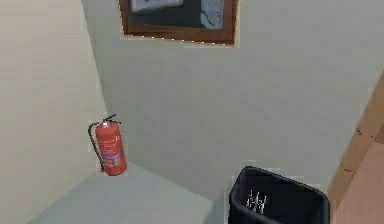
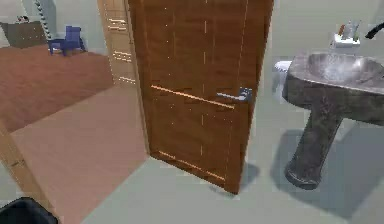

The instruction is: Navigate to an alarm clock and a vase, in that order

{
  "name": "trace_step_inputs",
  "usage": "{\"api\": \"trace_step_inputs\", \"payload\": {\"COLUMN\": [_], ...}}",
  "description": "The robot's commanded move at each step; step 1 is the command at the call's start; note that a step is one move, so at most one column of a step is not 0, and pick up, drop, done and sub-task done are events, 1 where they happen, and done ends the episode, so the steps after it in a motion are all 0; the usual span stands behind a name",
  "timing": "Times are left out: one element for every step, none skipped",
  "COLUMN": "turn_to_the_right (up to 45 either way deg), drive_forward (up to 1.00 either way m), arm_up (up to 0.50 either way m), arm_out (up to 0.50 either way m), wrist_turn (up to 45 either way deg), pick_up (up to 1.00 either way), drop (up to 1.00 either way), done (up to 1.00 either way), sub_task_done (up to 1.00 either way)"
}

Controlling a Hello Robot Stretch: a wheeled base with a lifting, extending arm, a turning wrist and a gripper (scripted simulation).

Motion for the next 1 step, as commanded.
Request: {"api": "trace_step_inputs", "payload": {"turn_to_the_right": [45.0], "drive_forward": [0.0], "arm_up": [0.0], "arm_out": [0.0], "wrist_turn": [0.0], "pick_up": [0.0], "drop": [0.0], "done": [0.0], "sub_task_done": [0.0]}}
